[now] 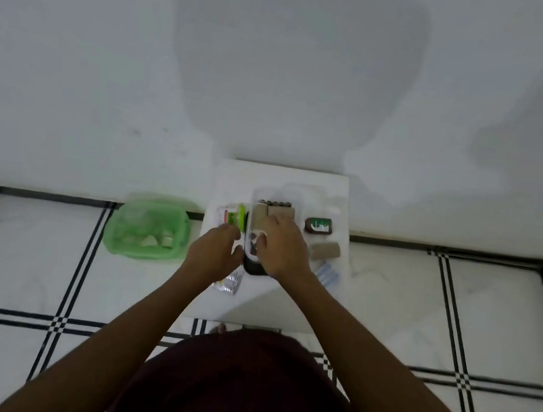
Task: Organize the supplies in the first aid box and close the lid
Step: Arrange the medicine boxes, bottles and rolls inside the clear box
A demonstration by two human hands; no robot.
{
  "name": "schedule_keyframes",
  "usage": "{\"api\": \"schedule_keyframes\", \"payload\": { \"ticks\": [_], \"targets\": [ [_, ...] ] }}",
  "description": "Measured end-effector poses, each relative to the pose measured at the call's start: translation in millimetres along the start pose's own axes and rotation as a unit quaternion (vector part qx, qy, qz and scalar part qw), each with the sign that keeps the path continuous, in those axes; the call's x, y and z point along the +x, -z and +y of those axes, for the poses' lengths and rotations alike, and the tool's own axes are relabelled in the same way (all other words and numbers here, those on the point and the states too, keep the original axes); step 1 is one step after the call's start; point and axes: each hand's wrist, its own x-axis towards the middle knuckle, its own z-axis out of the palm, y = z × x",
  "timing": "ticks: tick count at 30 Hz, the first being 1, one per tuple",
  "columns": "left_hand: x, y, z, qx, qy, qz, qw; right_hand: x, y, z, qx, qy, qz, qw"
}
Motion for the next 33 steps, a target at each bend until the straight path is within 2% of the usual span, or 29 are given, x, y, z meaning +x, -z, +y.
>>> {"api": "schedule_keyframes", "payload": {
  "ticks": [3,6,9,12,15,17,19,23,26,29,33],
  "targets": [
    [-3.3,-18.3,4.1,0.033,0.003,-0.054,0.998,-19.8,-6.4,7.7,0.035,-0.063,0.008,0.997],
    [-8.1,-35.2,-9.7,0.006,0.097,-0.087,0.991,-31.1,-15.4,12.1,0.069,-0.120,-0.016,0.990],
    [-13.4,-48.6,-28.6,-0.030,0.169,-0.107,0.979,-32.6,-18.7,16.7,0.098,-0.163,0.005,0.982],
    [-9.9,-57.5,-39.2,-0.019,0.127,-0.105,0.986,-28.7,-24.8,24.6,0.105,-0.175,-0.005,0.979],
    [10.4,-55.2,-43.9,0.040,0.058,-0.062,0.996,-15.9,-30.4,34.7,0.117,-0.170,-0.023,0.978],
    [30.5,-53.8,-48.4,0.083,0.026,-0.061,0.994,1.5,-32.8,39.5,0.118,-0.166,-0.033,0.978],
    [45.7,-56.7,-54.8,0.134,-0.006,-0.087,0.987,23.3,-35.5,39.2,0.096,-0.142,-0.042,0.984],
    [62.9,-68.8,-68.4,0.186,-0.045,-0.128,0.973,80.4,-43.8,24.5,0.062,-0.013,-0.040,0.997],
    [68.9,-77.9,-75.3,0.182,-0.036,-0.166,0.969,122.6,-54.2,12.3,0.006,0.041,-0.105,0.994],
    [74.8,-81.7,-78.3,0.154,-0.024,-0.192,0.969,151.8,-70.5,3.6,-0.093,0.097,-0.169,0.977],
    [79.7,-80.5,-82.2,0.151,-0.031,-0.204,0.967,162.2,-96.1,4.6,-0.211,0.134,-0.258,0.933]
  ]
}}
